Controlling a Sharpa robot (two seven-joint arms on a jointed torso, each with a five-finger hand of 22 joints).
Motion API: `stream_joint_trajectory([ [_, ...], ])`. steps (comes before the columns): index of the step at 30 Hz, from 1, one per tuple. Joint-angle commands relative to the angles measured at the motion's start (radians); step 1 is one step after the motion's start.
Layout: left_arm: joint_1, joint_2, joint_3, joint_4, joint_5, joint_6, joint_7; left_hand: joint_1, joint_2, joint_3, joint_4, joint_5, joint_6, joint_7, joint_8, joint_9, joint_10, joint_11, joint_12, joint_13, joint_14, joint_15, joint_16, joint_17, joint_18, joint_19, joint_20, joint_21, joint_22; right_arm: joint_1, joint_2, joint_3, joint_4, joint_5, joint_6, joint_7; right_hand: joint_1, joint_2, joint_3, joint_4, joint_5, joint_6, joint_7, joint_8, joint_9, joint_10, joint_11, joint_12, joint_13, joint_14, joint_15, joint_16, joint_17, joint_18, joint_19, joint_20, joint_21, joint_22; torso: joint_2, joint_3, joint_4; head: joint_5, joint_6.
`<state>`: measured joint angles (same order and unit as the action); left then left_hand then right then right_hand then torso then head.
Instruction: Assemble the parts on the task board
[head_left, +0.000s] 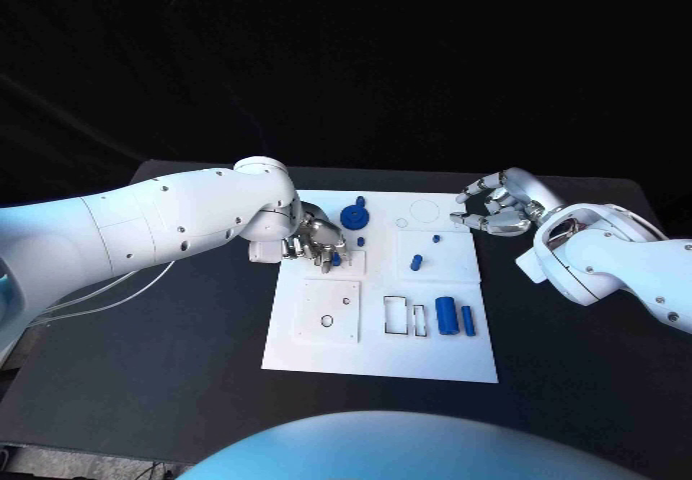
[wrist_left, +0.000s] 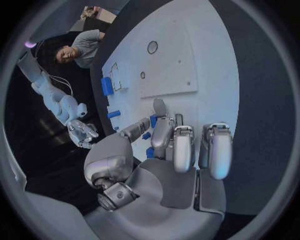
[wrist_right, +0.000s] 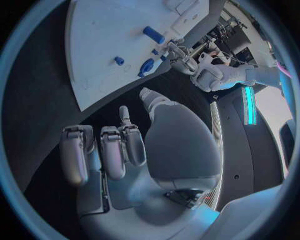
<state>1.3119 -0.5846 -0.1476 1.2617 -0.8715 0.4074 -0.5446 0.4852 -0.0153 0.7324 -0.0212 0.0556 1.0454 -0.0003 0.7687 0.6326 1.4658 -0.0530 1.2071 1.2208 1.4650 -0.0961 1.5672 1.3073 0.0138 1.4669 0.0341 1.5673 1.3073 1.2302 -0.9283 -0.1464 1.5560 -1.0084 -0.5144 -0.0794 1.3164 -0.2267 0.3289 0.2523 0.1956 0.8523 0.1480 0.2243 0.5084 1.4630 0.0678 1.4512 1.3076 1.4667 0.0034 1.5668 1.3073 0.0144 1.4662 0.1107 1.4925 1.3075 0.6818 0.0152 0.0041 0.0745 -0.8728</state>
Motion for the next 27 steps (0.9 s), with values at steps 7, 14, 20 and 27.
stream_joint_trajectory([
  [7, 0.000, -0.018, 0.014, 0.027, -0.012, 0.010, 0.007, -0.010, -0.037, -0.029, 0.011, -0.006, -0.020, 0.005, 0.006, -0.001, 0.013, -0.001, -0.031, -0.027, 0.106, -0.001, 0.004, 0.263, -0.014, 0.104, 0.001, 0.003, 0.263, -0.004, -0.001, 0.000, -0.002, -0.010, 0.010, 0.012, -0.011, -0.004, 0.003, 0.004, -0.002, -0.003, -0.004, 0.006, 0.002, -0.006, -0.004, -0.008, 0.140, 0.104, -0.008, 0.004, 0.263, 0.007, 0.058, -0.008, -0.009, 0.224, -0.002, 0.0005, 0.0000, 0.003, 0.000],
  [14, 0.002, -0.037, 0.044, 0.056, -0.015, 0.000, 0.008, -0.001, -0.056, -0.037, 0.011, -0.006, -0.057, 0.011, 0.008, 0.002, -0.011, 0.003, -0.085, -0.076, 0.106, -0.001, 0.004, 0.263, -0.011, 0.096, -0.009, -0.008, 0.259, -0.006, 0.000, 0.000, -0.006, -0.009, 0.009, 0.013, -0.013, -0.004, 0.003, 0.004, -0.003, -0.004, -0.004, 0.006, 0.002, -0.008, -0.004, -0.010, 0.138, 0.104, -0.008, 0.004, 0.263, 0.008, 0.057, -0.008, -0.012, 0.223, -0.001, -0.0008, 0.0000, 0.003, 0.000],
  [20, 0.008, -0.071, 0.080, 0.089, -0.017, -0.004, 0.009, 0.041, -0.064, -0.026, -0.007, -0.005, -0.141, 0.028, -0.029, -0.014, -0.055, 0.014, -0.131, -0.119, 0.106, 0.007, 0.004, 0.263, 0.001, 0.067, -0.011, -0.053, 0.241, -0.009, -0.001, 0.000, -0.011, -0.008, 0.008, 0.015, -0.013, -0.004, 0.003, 0.004, -0.003, -0.004, -0.004, 0.006, 0.002, -0.008, -0.004, -0.010, 0.138, 0.104, -0.008, 0.004, 0.263, 0.008, 0.057, -0.008, -0.012, 0.223, -0.001, -0.0005, 0.0002, 0.003, 0.000],
  [27, 0.050, -0.097, 0.097, 0.084, -0.073, -0.049, 0.019, 0.146, -0.072, -0.015, -0.040, -0.007, -0.274, 0.089, -0.159, -0.069, -0.262, 0.063, -0.424, -0.381, 0.106, 0.048, 0.004, 0.263, 0.017, 0.027, 0.025, -0.120, 0.216, -0.010, -0.003, 0.000, -0.016, -0.007, 0.001, 0.021, -0.015, -0.004, 0.002, 0.005, -0.003, -0.005, -0.004, 0.006, 0.002, -0.014, -0.004, -0.018, 0.131, 0.104, -0.008, 0.004, 0.263, 0.010, 0.053, -0.008, -0.020, 0.219, -0.001, -0.0009, 0.0021, 0.007, 0.006],
])
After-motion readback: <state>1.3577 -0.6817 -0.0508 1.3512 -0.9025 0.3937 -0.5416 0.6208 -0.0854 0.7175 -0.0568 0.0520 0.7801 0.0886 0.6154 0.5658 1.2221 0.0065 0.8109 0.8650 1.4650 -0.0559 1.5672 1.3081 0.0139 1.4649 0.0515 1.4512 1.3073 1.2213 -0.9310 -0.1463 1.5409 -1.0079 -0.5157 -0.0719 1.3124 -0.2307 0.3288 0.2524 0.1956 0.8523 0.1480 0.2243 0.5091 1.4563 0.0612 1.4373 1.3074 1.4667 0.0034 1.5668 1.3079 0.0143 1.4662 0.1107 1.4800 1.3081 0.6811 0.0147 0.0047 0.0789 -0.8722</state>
